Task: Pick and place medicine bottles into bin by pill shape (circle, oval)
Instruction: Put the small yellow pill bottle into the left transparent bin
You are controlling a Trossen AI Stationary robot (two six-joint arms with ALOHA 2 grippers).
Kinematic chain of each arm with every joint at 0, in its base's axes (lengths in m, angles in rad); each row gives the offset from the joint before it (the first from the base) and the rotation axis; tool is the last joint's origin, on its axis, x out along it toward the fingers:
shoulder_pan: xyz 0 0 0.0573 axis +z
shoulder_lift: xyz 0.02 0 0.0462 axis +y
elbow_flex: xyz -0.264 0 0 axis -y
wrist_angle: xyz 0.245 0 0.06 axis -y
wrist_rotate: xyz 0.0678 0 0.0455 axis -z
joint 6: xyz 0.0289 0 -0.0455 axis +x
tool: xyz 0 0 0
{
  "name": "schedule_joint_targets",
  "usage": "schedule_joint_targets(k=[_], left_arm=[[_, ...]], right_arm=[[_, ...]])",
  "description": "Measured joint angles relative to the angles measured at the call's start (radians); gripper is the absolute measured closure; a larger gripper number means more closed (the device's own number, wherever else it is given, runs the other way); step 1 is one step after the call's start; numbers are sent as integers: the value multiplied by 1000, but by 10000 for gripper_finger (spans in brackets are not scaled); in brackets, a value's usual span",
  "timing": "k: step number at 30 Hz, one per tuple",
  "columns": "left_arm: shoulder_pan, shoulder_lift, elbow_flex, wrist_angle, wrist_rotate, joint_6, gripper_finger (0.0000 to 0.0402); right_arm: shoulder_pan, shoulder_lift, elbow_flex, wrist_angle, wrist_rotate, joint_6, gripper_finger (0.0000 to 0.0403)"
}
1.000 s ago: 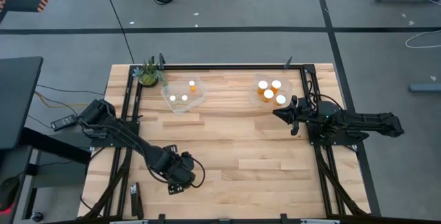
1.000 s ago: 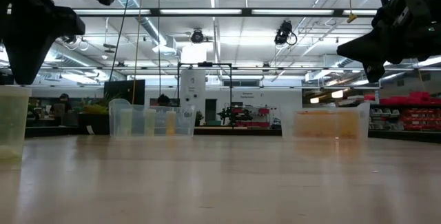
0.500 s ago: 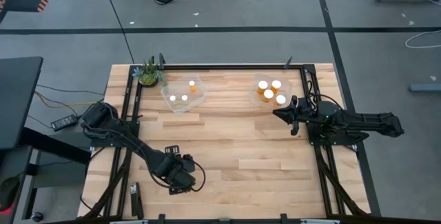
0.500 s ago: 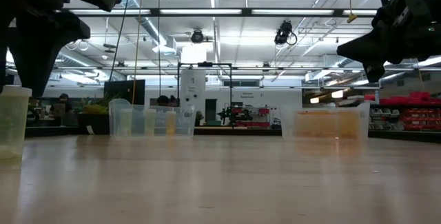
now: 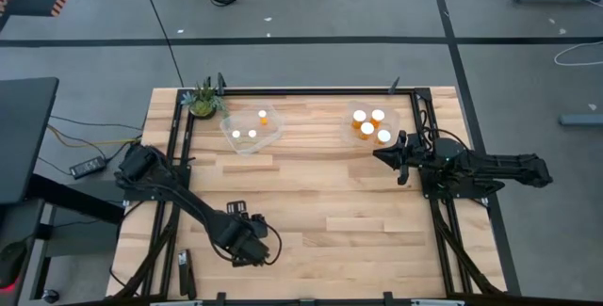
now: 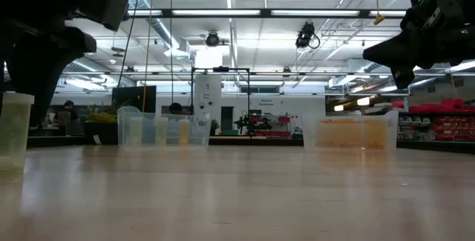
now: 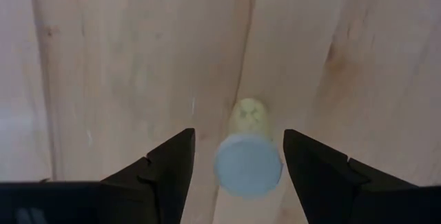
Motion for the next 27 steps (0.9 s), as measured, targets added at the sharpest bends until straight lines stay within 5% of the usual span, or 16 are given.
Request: schedule_joint_targets(k=[27], left_arm=[[2, 35, 0, 50, 47, -54, 291]], right_arm=[[0, 0, 0, -1, 0, 0, 366]])
